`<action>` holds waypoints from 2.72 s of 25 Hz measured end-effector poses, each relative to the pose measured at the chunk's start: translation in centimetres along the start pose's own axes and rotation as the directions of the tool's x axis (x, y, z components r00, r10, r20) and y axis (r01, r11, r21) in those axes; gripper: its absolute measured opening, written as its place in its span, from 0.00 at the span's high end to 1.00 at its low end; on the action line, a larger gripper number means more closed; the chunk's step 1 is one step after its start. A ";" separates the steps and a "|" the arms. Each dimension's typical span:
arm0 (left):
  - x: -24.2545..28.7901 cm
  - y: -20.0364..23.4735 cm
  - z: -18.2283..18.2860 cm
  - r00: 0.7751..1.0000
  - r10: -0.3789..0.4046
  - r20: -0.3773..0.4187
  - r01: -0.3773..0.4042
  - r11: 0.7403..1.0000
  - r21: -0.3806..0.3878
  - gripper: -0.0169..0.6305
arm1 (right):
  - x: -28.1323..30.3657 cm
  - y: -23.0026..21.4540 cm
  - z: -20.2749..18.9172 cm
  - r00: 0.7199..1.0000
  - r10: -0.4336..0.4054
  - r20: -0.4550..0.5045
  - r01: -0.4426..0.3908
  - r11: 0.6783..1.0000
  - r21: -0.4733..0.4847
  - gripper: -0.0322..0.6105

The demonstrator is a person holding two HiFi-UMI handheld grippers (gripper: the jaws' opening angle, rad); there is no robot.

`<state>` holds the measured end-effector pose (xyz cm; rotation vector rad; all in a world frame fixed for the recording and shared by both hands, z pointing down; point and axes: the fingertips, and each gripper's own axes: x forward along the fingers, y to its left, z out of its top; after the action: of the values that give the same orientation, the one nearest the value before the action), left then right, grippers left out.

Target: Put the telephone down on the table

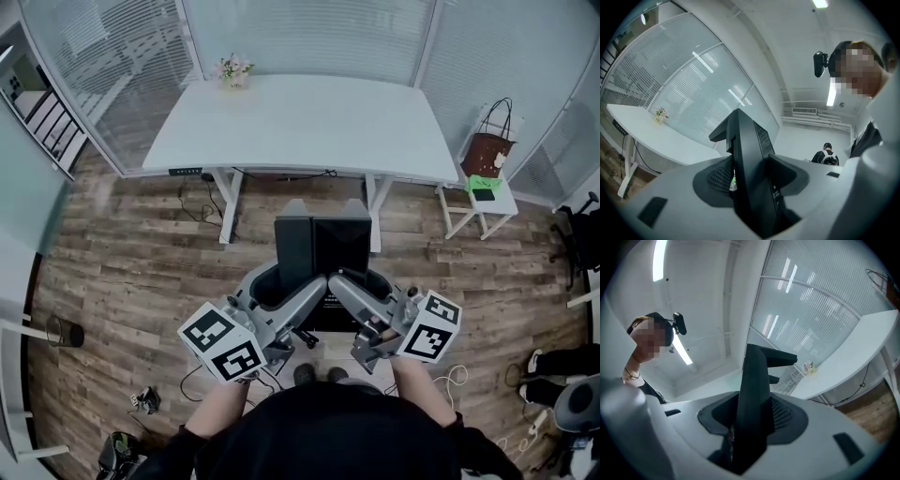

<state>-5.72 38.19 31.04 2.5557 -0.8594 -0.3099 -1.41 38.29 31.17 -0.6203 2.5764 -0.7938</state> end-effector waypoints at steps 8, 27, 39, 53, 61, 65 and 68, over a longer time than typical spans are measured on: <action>-1.9 2.2 1.4 1.000 0.012 0.001 -0.012 1.000 0.009 0.60 | 3.0 0.2 -1.1 1.000 0.012 0.002 -0.012 1.000 0.007 0.69; 2.9 5.1 2.1 1.000 -0.011 0.002 0.011 1.000 0.010 0.60 | 4.0 -4.4 1.9 1.000 -0.003 0.013 0.003 1.000 -0.013 0.68; 11.9 9.9 5.2 1.000 -0.006 0.016 0.005 1.000 0.021 0.60 | 6.4 -12.2 8.9 1.000 0.012 0.009 -0.012 1.000 -0.024 0.68; 19.6 13.5 6.3 1.000 0.017 0.018 -0.017 1.000 0.024 0.60 | 7.2 -19.3 13.9 1.000 0.028 0.002 -0.028 1.000 -0.013 0.68; 21.5 15.1 7.1 0.998 0.047 0.034 -0.048 0.998 0.027 0.60 | 8.3 -21.2 15.2 0.998 0.056 -0.020 -0.056 0.998 -0.004 0.68; 21.5 15.6 7.1 0.998 0.045 0.037 -0.045 0.999 0.021 0.60 | 8.6 -21.5 15.2 0.998 0.052 -0.025 -0.052 0.999 -0.007 0.68; 21.5 15.7 7.2 0.999 0.038 0.036 -0.039 0.999 0.015 0.60 | 8.8 -21.6 15.2 0.999 0.044 -0.025 -0.044 0.999 -0.009 0.68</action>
<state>0.52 11.29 30.26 2.5520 -0.9269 -0.3392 4.76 11.18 30.43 -0.5573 2.6087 -0.7803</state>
